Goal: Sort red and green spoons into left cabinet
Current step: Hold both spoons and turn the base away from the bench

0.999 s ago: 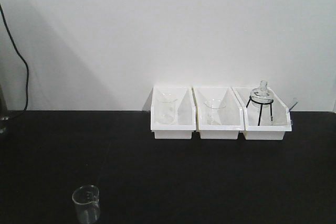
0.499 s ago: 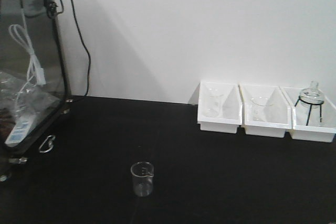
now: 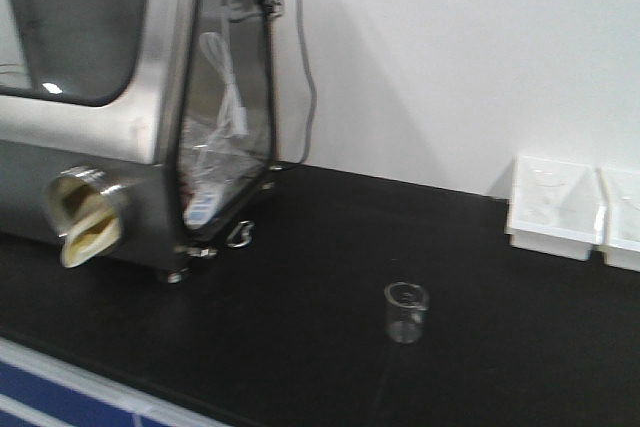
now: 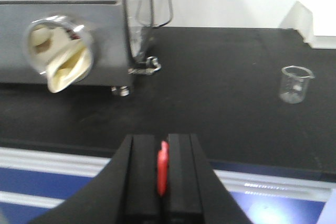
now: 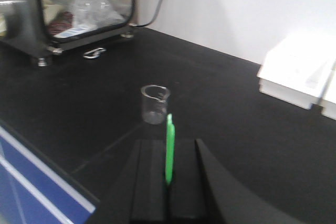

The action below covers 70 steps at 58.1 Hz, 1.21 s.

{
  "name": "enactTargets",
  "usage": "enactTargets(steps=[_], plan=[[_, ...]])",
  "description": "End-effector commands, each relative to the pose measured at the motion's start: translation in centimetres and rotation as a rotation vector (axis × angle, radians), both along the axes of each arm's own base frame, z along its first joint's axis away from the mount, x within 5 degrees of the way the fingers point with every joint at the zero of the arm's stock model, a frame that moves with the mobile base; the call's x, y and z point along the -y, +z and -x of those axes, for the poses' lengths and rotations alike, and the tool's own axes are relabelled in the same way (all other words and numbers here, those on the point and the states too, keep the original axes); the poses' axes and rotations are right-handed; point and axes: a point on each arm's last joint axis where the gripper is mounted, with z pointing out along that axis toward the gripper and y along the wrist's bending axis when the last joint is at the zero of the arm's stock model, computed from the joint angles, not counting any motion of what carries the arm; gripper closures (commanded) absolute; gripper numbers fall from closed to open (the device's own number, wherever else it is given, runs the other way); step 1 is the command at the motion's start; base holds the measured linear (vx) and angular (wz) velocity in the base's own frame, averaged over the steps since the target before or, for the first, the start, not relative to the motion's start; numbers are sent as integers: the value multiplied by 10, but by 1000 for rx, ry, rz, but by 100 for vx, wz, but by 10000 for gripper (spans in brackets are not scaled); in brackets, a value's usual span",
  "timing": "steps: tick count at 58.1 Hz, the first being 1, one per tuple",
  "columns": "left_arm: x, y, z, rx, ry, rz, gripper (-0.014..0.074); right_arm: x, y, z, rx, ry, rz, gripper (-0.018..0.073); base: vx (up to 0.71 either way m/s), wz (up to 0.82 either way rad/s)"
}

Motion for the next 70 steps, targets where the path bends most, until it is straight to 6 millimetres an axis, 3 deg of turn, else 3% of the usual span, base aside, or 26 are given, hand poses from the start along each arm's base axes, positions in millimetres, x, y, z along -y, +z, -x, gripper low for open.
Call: enactTargets(steps=[1, 40, 70], plan=[[-1, 14, -2, 87, 17, 25, 600, 1, 17, -1, 104, -16, -23, 564, -12, 49], [-1, 14, -2, 87, 17, 25, 600, 1, 17, -1, 102, -16, -22, 564, -8, 58], [-1, 14, -2, 87, 17, 25, 600, 1, 16, -1, 98, -15, -22, 564, 12, 60]])
